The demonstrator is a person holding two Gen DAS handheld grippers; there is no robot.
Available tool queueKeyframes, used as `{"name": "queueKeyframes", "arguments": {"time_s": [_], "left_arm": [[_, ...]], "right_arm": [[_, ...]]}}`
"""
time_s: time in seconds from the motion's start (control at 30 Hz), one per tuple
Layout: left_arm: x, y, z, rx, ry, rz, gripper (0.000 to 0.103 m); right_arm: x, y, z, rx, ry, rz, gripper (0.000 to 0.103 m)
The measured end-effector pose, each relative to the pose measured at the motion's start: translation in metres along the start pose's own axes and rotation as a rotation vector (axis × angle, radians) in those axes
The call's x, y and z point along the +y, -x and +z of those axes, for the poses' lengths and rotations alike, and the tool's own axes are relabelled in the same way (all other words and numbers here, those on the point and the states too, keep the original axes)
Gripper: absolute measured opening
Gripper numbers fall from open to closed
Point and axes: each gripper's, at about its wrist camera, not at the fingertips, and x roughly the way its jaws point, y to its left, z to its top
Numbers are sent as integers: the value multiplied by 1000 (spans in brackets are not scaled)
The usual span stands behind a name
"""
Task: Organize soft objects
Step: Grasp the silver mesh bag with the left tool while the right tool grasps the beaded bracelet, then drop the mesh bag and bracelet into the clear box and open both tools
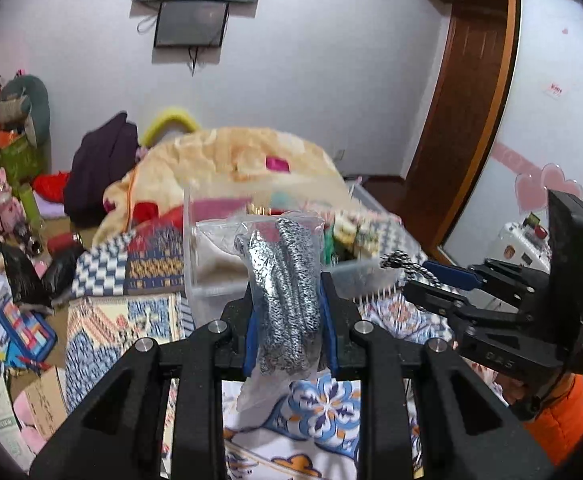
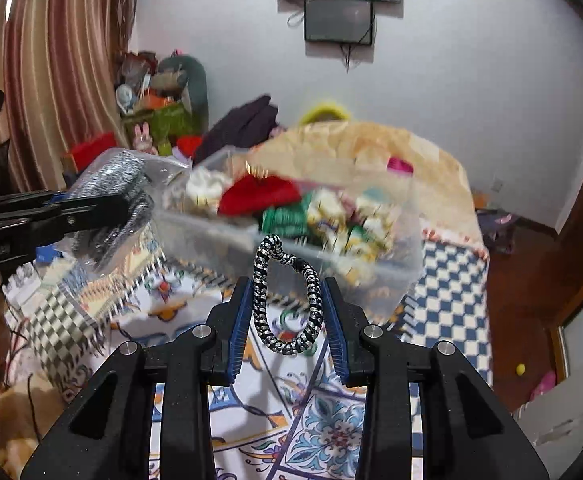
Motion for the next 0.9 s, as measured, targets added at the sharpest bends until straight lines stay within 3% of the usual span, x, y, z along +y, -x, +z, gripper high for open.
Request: {"name": "queueKeyframes", "arguments": {"time_s": [0.2,0.4,0.9], "left_arm": [[-2,-3,25,-66,-15,18,26],[-1,-22,43,-78,-12,41,26],[22,-82,51,1,64,58,26]], "right_arm": [[-5,13,25,-91,-23,-11,32],[-8,6,46,-135,-38,-31,32],[-4,-54,53,-41,-46,-34,32]]}}
